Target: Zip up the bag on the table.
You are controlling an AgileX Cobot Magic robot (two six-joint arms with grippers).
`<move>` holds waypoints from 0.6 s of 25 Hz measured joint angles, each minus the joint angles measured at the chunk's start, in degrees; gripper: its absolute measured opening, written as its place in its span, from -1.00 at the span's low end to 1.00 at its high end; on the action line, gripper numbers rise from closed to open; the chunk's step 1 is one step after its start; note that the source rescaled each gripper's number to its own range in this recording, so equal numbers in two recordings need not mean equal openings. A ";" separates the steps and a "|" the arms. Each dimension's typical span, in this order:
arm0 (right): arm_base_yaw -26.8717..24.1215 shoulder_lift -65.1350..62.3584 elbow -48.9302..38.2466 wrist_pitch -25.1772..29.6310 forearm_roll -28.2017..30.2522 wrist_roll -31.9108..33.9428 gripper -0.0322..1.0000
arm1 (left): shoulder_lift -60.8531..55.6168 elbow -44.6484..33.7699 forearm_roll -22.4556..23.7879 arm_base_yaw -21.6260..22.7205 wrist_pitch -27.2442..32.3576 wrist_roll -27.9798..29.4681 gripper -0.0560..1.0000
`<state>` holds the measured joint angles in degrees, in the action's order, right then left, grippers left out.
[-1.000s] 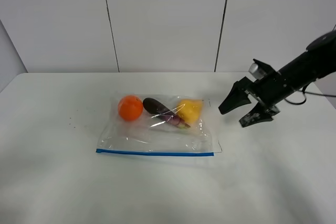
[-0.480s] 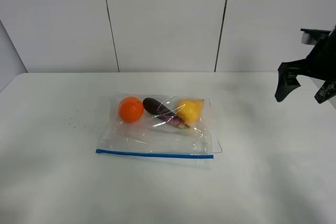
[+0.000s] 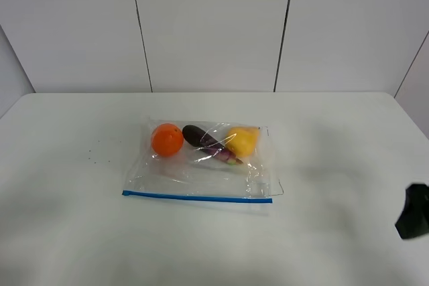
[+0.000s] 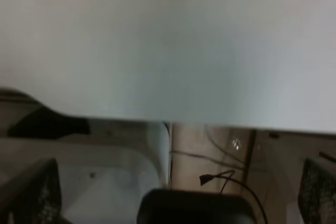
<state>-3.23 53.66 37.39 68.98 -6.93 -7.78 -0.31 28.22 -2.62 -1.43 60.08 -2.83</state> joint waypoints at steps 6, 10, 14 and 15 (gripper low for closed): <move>0.00 -25.51 -7.05 -7.18 0.57 1.94 1.00 | 0.00 0.00 0.00 0.00 0.00 0.00 0.98; 0.00 -37.70 -8.98 -9.62 0.98 4.73 1.00 | 0.00 0.00 0.00 0.00 0.00 0.00 0.98; 0.00 -43.64 -9.31 -9.89 1.78 5.78 1.00 | 0.00 0.00 0.00 0.00 0.00 0.00 0.98; 0.00 -44.55 -9.31 -9.96 2.33 6.46 1.00 | 0.00 0.00 0.00 0.00 0.00 0.00 0.98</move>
<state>-3.23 9.12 28.08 59.03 -4.60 -1.32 -0.31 28.22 -2.62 -1.43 60.08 -2.83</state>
